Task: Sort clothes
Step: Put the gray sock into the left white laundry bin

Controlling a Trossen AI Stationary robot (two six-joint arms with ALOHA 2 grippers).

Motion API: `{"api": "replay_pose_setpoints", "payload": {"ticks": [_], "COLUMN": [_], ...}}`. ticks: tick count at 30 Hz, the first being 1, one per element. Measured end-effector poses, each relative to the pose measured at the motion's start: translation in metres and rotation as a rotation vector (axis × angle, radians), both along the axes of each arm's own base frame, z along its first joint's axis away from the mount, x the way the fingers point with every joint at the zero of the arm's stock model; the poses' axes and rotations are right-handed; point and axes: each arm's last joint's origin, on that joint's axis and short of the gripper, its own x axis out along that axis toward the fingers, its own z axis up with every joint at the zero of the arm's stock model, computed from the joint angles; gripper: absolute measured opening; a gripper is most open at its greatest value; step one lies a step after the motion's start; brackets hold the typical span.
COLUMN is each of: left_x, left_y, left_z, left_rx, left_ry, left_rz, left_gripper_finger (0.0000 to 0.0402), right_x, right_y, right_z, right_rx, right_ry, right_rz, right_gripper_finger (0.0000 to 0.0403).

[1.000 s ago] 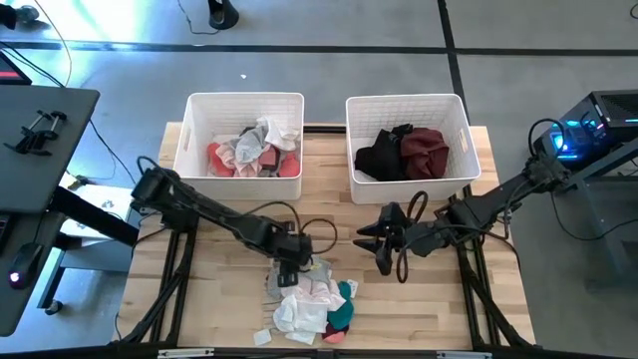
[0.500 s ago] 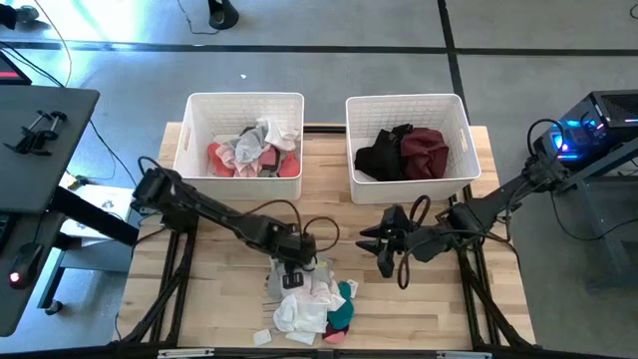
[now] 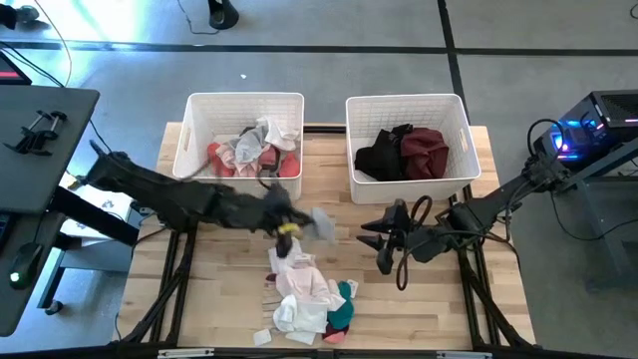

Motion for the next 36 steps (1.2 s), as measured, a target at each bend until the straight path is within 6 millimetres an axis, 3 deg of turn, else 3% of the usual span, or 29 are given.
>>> {"api": "replay_pose_setpoints", "payload": {"ticks": [7, 14, 21, 27, 31, 36], "left_x": [-0.026, -0.034, -0.041, -0.046, -0.054, -0.064], "left_y": [0.025, 0.063, 0.106, 0.143, 0.160, 0.175], "left_z": [0.060, 0.089, 0.085, 0.075, 0.073, 0.059], "left_rx": [0.092, 0.156, 0.326, 0.372, 0.399, 0.464], "left_ry": [-0.362, -0.577, -0.432, -0.303, -0.250, -0.043], "left_rz": [0.198, 0.400, 0.536, 0.666, 0.731, 0.779], "left_gripper_finger": [0.0001, 0.0001, 0.0001, 0.0001, 0.0001, 0.0001], "right_x": [0.000, 0.000, 0.000, 0.000, 0.000, 0.000], "right_y": [0.000, 0.000, 0.000, 0.000, 0.000, 0.000], "right_z": [0.000, 0.000, 0.000, 0.000, 0.000, 0.000], "right_rx": [0.004, 0.034, 0.073, 0.096, 0.096, 0.091], "right_ry": [-0.005, -0.012, -0.018, -0.019, -0.019, -0.017], "right_rz": [-0.013, -0.028, -0.038, -0.041, -0.041, -0.039], "right_gripper_finger": [0.0138, 0.0138, 0.0138, 0.0138, 0.0138, 0.0138]}}
